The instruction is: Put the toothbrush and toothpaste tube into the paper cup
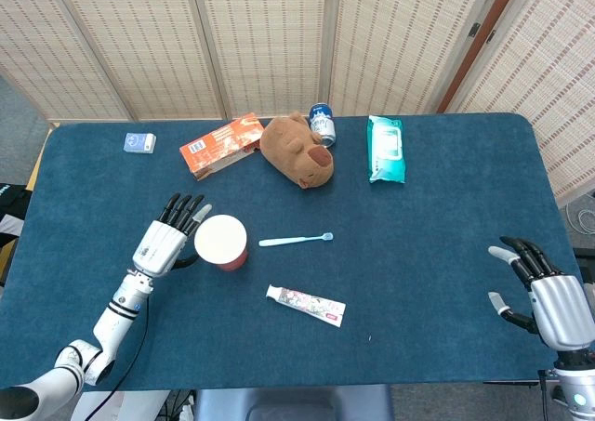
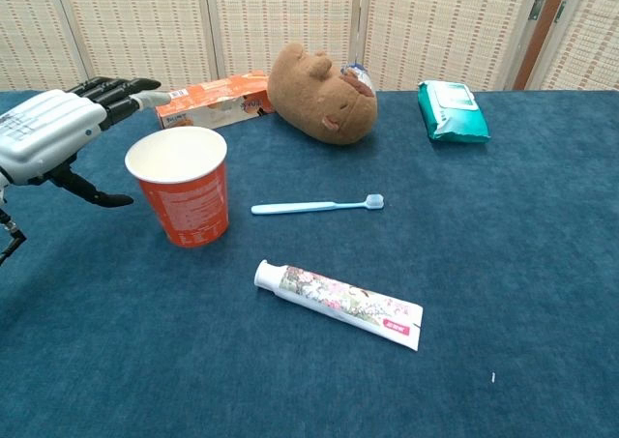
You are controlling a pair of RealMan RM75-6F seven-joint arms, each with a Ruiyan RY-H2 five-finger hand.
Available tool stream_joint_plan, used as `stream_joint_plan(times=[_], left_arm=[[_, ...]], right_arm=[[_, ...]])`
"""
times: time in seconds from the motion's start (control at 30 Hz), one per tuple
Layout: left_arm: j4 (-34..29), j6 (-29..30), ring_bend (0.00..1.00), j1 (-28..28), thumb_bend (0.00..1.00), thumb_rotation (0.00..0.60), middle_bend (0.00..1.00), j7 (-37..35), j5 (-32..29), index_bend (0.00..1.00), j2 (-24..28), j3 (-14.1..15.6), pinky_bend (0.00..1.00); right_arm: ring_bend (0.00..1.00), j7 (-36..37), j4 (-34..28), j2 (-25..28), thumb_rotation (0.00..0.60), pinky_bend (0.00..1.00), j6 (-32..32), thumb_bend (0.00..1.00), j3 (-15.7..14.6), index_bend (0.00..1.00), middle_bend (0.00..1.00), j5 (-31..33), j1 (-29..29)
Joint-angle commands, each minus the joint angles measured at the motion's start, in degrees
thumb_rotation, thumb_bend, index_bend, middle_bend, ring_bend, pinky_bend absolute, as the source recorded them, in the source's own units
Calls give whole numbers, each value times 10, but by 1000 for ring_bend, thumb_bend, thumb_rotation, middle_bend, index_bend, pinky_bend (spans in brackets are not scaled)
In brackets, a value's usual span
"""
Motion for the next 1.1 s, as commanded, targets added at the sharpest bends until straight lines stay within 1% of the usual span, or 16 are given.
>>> stream_joint_plan(times=[0.03,0.63,1.1], left_arm=[[7,-4,0,-4,0,600,0,-4,-2,0,-6,-2,0],[47,0,0,-25,0,600,0,-36,4,0,-59,-1,0],[37,-2,0,-40,0,600,0,-33,6,0,-82,-1,0]], right_arm=[[155,-2,-1,0,600,475,-1,232,0,271,190,0,1],[155,3,3,0,600,474,0,231,-1,271,190,3,-2],[155,8,5,0,600,475,1,232,-2,271,190,3,-3]])
